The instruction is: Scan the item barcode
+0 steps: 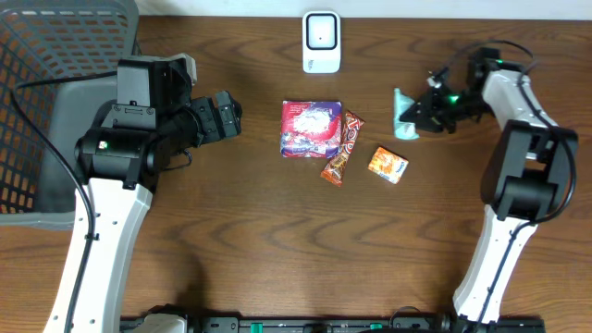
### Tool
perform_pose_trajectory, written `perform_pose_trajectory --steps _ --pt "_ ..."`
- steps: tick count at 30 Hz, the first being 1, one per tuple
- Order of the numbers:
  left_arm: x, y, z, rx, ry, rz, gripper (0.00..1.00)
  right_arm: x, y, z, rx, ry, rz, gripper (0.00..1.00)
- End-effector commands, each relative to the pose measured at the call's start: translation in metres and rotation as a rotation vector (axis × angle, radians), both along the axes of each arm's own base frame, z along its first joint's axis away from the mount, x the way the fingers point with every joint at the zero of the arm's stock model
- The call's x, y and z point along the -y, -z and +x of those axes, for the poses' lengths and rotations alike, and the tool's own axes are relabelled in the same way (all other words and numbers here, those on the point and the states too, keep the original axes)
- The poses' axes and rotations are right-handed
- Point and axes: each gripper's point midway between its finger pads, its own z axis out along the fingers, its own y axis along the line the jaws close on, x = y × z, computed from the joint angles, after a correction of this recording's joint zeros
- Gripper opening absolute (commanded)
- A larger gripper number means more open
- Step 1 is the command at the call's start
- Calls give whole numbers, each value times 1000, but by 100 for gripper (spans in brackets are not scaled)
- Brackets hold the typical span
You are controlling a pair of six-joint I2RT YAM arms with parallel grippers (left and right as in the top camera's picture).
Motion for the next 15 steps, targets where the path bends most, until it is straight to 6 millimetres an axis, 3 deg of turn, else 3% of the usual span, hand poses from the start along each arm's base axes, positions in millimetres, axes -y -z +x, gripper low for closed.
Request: perform_pose_trajectory --steps 1,6,9,15 --pt "-2 -3 -1 11 1 10 98 42 10 -6 -47 40 -155 31" --pt "-2 -3 -1 11 1 10 98 79 -4 -13 -107 26 -370 47" --pt "-2 -2 -1 10 1 10 98 90 -24 -13 -111 -14 -479 50" --pt "-2 -3 -1 11 1 10 98 88 -51 -10 -105 -73 -628 59"
